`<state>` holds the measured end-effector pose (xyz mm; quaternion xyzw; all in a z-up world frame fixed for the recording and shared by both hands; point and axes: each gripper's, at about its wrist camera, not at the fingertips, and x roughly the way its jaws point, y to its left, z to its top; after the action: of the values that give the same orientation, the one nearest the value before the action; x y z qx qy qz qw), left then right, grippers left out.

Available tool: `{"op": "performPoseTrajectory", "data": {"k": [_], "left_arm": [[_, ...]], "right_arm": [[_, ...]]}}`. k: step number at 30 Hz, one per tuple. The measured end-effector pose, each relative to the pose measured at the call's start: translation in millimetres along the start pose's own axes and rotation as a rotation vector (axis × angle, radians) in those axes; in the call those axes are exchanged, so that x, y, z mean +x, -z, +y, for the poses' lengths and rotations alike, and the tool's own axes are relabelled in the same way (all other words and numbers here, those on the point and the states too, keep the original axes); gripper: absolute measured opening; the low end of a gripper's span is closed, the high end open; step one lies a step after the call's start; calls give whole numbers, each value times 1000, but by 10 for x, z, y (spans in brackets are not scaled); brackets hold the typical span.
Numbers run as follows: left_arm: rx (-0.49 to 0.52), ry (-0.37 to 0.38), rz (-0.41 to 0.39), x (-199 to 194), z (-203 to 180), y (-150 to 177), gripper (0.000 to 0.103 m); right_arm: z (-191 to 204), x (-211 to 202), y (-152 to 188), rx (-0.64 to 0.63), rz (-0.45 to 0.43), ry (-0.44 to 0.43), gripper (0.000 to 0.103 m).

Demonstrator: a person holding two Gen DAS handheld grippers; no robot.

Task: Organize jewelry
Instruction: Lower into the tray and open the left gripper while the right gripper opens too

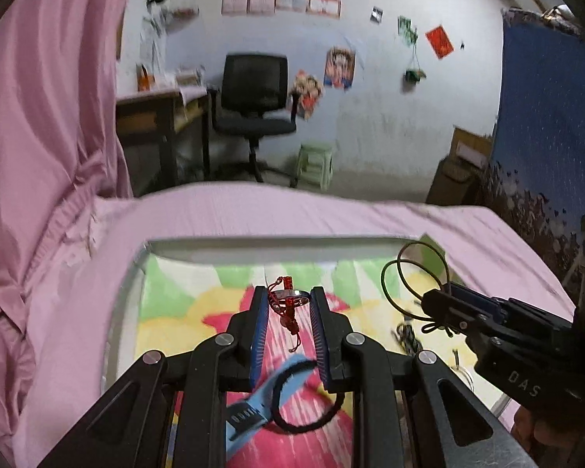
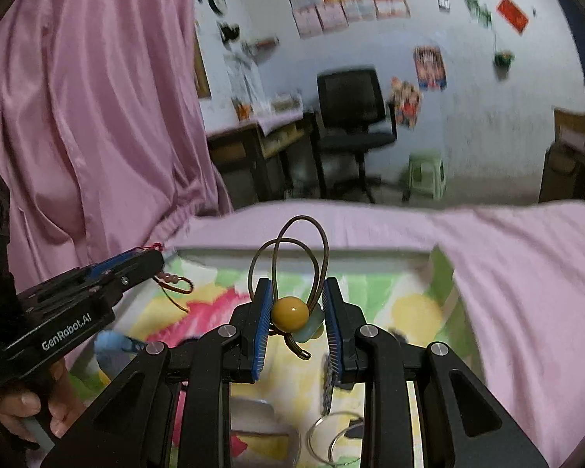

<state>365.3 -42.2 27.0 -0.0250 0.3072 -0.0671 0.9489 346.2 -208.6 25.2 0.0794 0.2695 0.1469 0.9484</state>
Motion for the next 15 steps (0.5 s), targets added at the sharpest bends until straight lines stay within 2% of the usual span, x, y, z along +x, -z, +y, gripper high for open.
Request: {"op": "performPoseTrajectory", "data": {"k": [4,9,15], "left_arm": [[-16,12,70,95,47,37,20],[-31,12,125,198,113,27,20],[-72,9,149,273,224,-1,20]], "right_arm": [[-70,180,114,16,110,11,23],[-107,299,186,31,186,5,23],[-115,392,258,36,228,9,23]]}}
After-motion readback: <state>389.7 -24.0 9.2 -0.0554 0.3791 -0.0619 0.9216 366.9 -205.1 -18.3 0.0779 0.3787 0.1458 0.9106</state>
